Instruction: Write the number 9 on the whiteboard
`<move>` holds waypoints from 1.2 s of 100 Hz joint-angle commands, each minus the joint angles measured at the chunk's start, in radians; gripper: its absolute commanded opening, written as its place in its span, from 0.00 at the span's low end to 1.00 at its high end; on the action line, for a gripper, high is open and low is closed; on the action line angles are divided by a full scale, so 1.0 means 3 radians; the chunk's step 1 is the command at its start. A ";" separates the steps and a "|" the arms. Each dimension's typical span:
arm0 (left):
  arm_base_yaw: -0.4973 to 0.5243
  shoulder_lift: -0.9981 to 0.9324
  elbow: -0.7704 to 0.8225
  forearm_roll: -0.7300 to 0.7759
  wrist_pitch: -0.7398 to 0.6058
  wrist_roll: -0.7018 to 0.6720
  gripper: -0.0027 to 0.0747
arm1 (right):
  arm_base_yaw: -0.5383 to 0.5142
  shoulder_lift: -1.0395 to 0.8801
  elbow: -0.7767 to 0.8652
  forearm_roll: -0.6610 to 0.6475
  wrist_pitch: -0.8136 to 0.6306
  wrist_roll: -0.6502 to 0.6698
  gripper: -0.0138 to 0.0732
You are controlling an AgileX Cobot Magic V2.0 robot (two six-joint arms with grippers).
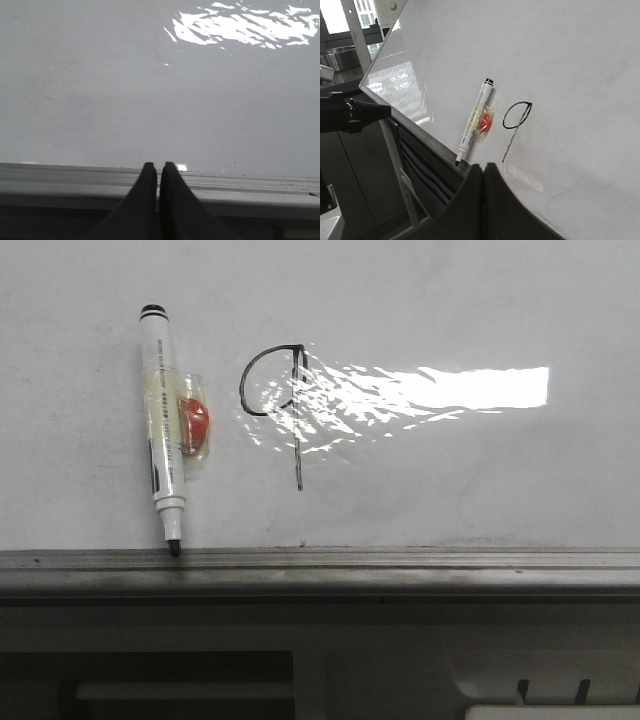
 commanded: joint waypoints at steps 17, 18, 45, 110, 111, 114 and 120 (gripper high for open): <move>0.0001 -0.0086 0.0138 0.0004 -0.0160 -0.0017 0.01 | 0.0005 0.0026 -0.0079 -0.0038 -0.0276 -0.0027 0.08; 0.0001 -0.0086 0.0138 0.0004 -0.0160 -0.0017 0.01 | 0.0005 0.0026 -0.0079 -0.0038 -0.0276 -0.0027 0.08; 0.0001 -0.0086 0.0138 0.0004 -0.0160 -0.0017 0.01 | 0.0005 0.0026 -0.0078 -0.0038 -0.0283 -0.0027 0.08; 0.0001 -0.0086 0.0138 0.0004 -0.0160 -0.0017 0.01 | -0.2257 -0.0337 0.0850 -0.0503 -0.2076 0.0448 0.08; 0.0001 -0.0086 0.0138 0.0004 -0.0160 -0.0017 0.01 | -0.2295 -0.0355 0.0850 -0.0510 -0.2045 0.0451 0.08; 0.0001 -0.0086 0.0138 0.0004 -0.0160 -0.0017 0.01 | -0.2485 -0.0451 0.0850 -0.0526 -0.1920 0.0450 0.08; 0.0001 -0.0086 0.0138 0.0004 -0.0160 -0.0017 0.01 | -0.2758 -0.0615 0.0850 -0.0535 -0.1553 0.0450 0.08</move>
